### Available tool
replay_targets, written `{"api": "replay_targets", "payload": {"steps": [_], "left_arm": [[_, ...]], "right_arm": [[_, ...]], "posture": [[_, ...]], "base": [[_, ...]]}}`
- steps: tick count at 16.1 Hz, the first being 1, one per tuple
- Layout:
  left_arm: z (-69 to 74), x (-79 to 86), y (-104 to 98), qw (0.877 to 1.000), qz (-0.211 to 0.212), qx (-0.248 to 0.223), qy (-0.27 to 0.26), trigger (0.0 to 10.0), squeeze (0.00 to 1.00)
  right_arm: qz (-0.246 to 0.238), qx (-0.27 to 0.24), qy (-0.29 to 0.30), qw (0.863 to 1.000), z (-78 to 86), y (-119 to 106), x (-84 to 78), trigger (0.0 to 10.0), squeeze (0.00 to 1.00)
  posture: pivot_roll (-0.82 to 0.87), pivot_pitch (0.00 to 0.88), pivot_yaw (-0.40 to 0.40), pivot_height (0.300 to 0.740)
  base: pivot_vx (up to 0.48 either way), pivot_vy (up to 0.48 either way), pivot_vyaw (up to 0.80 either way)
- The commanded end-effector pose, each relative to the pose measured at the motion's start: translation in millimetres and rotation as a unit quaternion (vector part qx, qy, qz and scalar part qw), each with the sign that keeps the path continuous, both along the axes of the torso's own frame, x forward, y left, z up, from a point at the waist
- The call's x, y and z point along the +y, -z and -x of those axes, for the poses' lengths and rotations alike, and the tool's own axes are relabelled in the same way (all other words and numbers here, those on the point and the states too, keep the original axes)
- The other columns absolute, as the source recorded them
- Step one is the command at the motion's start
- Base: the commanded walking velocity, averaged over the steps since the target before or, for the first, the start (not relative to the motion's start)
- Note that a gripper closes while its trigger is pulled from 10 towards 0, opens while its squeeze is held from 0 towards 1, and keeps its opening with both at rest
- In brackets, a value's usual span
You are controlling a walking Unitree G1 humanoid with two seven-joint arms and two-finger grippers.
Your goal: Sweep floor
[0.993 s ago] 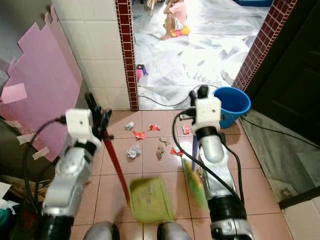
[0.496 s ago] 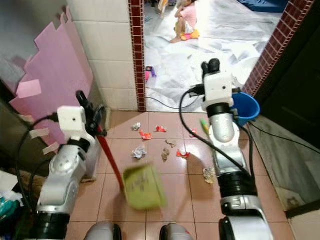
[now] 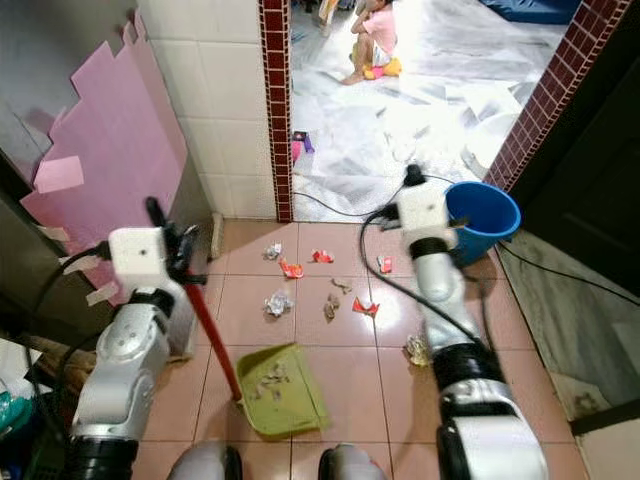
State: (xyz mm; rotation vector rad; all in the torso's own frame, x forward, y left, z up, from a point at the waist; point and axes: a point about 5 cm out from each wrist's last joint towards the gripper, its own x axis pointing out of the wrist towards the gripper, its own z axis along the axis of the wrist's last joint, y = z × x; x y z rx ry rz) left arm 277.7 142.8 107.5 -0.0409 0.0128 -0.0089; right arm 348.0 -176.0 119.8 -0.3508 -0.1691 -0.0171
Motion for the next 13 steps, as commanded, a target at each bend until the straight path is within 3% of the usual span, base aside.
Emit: {"api": "replay_targets", "payload": {"steps": [1, 3, 5, 9, 11, 13], "left_arm": [[-0.5, -1.6, -9, 1.000, 0.000, -0.021, -0.001, 10.0, 0.00], [-1.0, -2.5, -8, 1.000, 0.004, -0.022, -0.014, 10.0, 0.00], [-1.7, -5.3, -9, 1.000, 0.005, -0.025, -0.009, 10.0, 0.00], [-1.2, 0.0, -8, 1.000, 0.001, -0.021, -0.022, 10.0, 0.00], [-0.7, 3.9, -5, 0.999, -0.004, -0.016, -0.027, 10.0, 0.00], [-2.0, 3.3, -4, 0.999, -0.004, -0.015, -0.028, 10.0, 0.00]], "right_arm": [[-0.018, -0.018, -0.025, 0.999, -7.5, -10, 16.6, 10.0, 0.00], [-0.053, -0.007, -0.050, 0.997, -9.9, -6, 35.0, 10.0, 0.00], [-0.091, -0.011, -0.064, 0.994, -13.4, -12, 43.5, 10.0, 0.00], [-0.120, -0.065, -0.084, 0.987, -13.5, -37, 45.4, 10.0, 0.00], [-0.190, -0.078, -0.109, 0.973, -14.0, -53, 47.6, 10.0, 0.00], [-0.215, -0.077, -0.118, 0.967, -14.9, -59, 47.8, 10.0, 0.00]], "posture": [[0.08, 0.034, -0.022, 0.740], [0.09, 0.029, -0.034, 0.740], [0.09, 0.021, -0.040, 0.740], [0.07, 0.009, -0.041, 0.740], [0.06, 0.000, -0.039, 0.740], [0.05, 0.000, -0.039, 0.740]], "base": [[0.000, 0.000, 0.00], [0.000, 0.000, 0.00], [0.000, 0.000, 0.00], [0.000, 0.000, 0.00], [0.000, 0.000, 0.00], [0.000, 0.000, 0.00]]}}
